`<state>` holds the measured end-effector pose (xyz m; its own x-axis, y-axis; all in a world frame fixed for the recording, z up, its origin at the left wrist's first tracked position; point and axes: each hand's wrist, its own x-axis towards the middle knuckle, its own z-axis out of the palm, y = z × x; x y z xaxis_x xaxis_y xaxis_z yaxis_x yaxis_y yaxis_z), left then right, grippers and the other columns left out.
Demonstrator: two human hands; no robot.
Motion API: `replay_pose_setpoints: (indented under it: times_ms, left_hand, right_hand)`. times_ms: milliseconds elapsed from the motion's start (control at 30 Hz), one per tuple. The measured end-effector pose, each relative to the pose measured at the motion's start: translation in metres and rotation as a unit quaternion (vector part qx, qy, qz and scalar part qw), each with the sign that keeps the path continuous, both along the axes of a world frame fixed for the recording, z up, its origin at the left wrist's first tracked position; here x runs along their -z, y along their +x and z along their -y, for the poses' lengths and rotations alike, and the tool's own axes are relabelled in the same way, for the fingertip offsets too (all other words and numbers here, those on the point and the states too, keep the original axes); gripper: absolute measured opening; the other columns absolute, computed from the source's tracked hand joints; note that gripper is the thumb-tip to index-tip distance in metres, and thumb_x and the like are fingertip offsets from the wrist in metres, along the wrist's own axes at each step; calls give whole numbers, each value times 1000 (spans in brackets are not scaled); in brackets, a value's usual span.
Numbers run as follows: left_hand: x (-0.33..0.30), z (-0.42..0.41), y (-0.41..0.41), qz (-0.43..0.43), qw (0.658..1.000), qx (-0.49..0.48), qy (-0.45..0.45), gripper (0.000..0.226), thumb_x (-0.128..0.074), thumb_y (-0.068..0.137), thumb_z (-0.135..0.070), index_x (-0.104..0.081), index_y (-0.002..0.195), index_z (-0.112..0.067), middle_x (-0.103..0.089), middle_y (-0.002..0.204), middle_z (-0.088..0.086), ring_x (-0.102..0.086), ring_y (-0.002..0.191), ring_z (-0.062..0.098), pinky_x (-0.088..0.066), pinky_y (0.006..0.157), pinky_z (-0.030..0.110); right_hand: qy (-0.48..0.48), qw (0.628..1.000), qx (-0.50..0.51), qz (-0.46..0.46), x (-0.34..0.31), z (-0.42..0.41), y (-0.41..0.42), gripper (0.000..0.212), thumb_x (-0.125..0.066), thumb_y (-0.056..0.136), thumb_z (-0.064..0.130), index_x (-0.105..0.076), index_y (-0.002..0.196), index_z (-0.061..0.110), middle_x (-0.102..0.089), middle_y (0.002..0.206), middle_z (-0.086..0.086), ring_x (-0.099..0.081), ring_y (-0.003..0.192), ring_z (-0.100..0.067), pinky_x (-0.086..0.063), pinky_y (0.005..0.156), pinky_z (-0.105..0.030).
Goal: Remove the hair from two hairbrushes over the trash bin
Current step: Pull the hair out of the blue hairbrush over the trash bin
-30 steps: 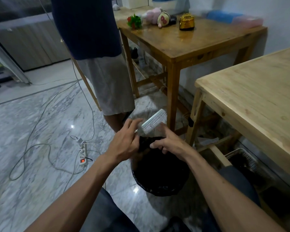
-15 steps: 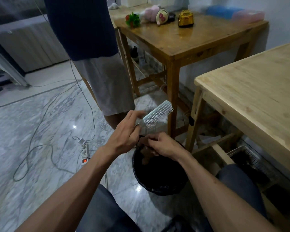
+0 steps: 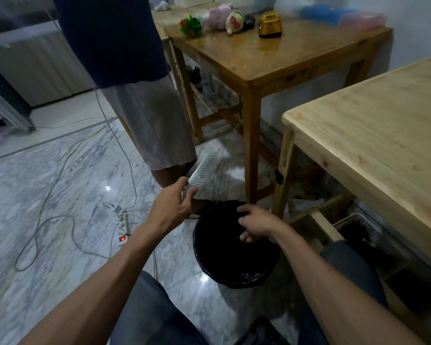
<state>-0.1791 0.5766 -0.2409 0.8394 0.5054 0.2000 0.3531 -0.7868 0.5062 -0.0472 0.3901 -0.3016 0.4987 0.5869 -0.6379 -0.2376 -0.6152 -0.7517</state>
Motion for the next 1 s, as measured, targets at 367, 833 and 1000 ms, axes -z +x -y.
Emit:
replay_pose_setpoints:
  times_ms: [367,833,1000]
  left_hand:
    - [-11,14,4,38,995,73,64,30,-52,86,-38,-65,107,-21,-71,91,-1,-64,77,22,-53,65,39]
    - [-9,17,8,-20,997,2,-72,18,-51,89,-15,-63,97,-5,-68,78,13,-62,71,31,-46,59,40]
    - [-9,-2,0,-34,981,-68,-180,19,-51,81,-15,-65,93,-10,-69,81,18,-64,68,35,-52,55,46]
  right_hand:
    - [198,972,123,-22,-34,-12,-2,58,-60,95,9,-46,148,27,-65,119,1,-74,90,-19,-53,56,-24]
    - [247,944,202,88,-39,-22,-14,24,-66,96,10,-78,75,14,-68,60,4,-57,53,-5,-48,51,-17]
    - [232,932,264,89,-38,3,4,19,-67,96,10,-79,82,12,-70,65,1,-59,57,-7,-50,52,-17]
